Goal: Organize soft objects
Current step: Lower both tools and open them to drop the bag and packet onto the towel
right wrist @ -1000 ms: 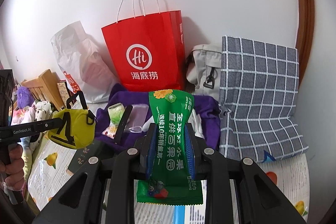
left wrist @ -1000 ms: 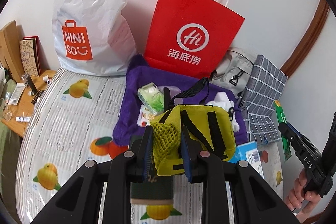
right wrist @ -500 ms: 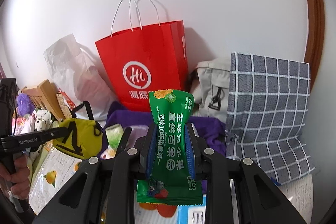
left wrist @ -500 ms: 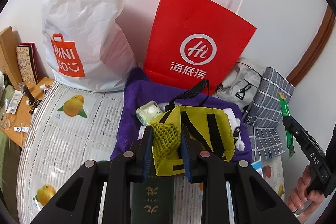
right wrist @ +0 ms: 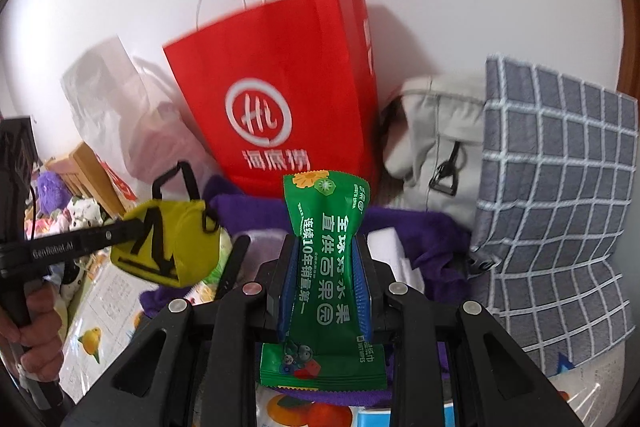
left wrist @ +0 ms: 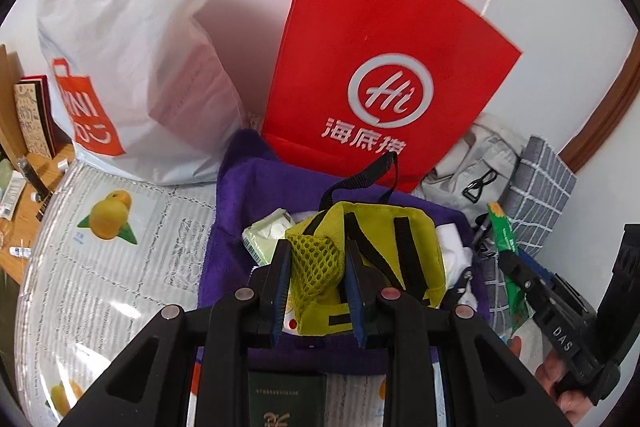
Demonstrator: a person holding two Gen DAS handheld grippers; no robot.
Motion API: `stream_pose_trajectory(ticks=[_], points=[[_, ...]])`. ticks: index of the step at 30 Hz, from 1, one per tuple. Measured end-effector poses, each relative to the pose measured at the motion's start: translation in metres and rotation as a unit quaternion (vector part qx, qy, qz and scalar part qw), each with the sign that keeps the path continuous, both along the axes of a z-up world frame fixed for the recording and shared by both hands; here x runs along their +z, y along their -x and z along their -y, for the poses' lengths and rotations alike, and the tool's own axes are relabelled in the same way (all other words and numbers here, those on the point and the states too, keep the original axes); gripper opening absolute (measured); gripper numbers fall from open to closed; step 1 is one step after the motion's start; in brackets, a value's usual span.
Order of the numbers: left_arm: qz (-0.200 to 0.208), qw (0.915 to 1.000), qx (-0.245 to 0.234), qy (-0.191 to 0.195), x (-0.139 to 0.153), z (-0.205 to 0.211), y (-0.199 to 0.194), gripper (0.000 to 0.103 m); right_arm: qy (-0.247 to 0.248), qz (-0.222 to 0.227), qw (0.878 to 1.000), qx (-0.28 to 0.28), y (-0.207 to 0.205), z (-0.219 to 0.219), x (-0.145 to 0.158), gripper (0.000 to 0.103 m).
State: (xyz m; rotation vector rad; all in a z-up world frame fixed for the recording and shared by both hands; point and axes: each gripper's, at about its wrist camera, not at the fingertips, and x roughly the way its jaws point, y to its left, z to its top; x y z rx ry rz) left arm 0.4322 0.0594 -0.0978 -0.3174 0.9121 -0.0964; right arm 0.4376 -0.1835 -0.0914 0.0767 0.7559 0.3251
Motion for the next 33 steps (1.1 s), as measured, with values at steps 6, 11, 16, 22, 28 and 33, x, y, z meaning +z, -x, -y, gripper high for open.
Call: stream_pose_trajectory(ticks=[6, 11, 16, 22, 28, 33], points=[[-0.033, 0.9994, -0.011, -0.001, -0.022, 0.005, -0.019, 0.025, 0.011, -0.033, 0.999, 0.013, -0.016, -0.005, -0.025, 0.026], [-0.048, 0.9988, -0.01, -0.009, -0.036, 0.008, -0.027, 0.025, 0.022, -0.051, 0.998, 0.014, -0.025, -0.007, -0.039, 0.026], [-0.068, 0.9975, -0.02, -0.009, -0.05, 0.014, -0.034, 0.025, 0.024, -0.065, 0.997, 0.018, -0.029, -0.01, -0.05, 0.026], [-0.068, 0.9971, -0.033, -0.013, -0.052, 0.021, -0.034, 0.025, 0.033, -0.075, 0.996, 0.029, -0.032, -0.019, -0.059, 0.027], [-0.076, 0.9962, -0.04, -0.015, -0.058, 0.025, -0.038, 0.025, 0.041, -0.088, 0.995, 0.028, -0.039, -0.023, -0.07, 0.027], [-0.09, 0.9949, -0.042, -0.016, -0.067, 0.026, -0.043, 0.025, 0.047, -0.099, 0.994, 0.025, -0.044, -0.026, -0.08, 0.028]])
